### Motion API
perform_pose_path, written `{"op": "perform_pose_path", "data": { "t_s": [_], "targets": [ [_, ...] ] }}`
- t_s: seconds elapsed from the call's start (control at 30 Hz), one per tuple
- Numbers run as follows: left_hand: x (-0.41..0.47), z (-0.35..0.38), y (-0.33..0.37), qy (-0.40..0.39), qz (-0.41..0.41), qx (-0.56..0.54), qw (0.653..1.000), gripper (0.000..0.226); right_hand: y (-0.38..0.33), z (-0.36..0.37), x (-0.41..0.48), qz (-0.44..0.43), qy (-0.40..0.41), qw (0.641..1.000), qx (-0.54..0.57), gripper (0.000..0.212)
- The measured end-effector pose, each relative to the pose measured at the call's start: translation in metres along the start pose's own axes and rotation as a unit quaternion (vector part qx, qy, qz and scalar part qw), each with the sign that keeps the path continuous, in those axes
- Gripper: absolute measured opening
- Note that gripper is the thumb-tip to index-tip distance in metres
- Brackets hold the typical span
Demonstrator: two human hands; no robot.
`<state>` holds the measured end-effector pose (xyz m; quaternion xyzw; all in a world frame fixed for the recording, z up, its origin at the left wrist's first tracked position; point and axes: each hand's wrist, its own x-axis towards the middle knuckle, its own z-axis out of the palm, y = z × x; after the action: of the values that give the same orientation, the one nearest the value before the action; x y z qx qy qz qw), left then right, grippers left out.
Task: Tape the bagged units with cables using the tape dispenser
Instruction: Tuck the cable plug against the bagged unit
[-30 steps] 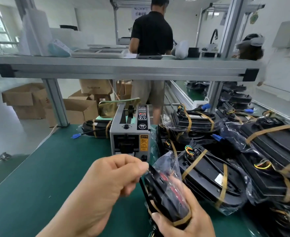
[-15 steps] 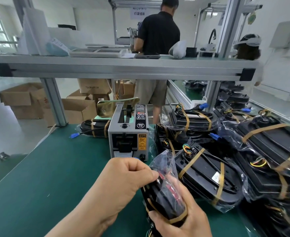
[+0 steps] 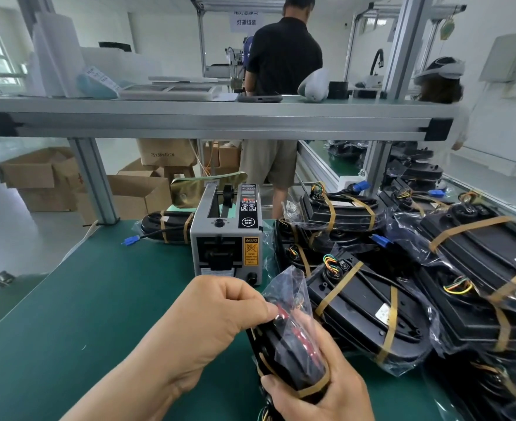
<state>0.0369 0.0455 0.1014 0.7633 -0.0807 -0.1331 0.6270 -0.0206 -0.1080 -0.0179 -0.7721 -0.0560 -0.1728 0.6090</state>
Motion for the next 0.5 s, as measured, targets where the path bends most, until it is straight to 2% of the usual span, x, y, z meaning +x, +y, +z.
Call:
{"op": "perform_pose_path", "data": {
  "t_s": [0.3, 0.5],
  "targets": [
    [-0.0019, -0.0007, -0.0039, 0.013, 0.039, 0.032, 0.999, 0.022, -0.0005, 0.0028, -0.0012, -0.011, 0.001, 1.0, 0.0, 0.087],
    [-0.0019, 0.0024, -0.0042, 0.022, 0.013, -0.016, 1.0, 0.029, -0.0005, 0.0026, -0.0001, -0.018, 0.002, 1.0, -0.012, 0.091]
  ]
}}
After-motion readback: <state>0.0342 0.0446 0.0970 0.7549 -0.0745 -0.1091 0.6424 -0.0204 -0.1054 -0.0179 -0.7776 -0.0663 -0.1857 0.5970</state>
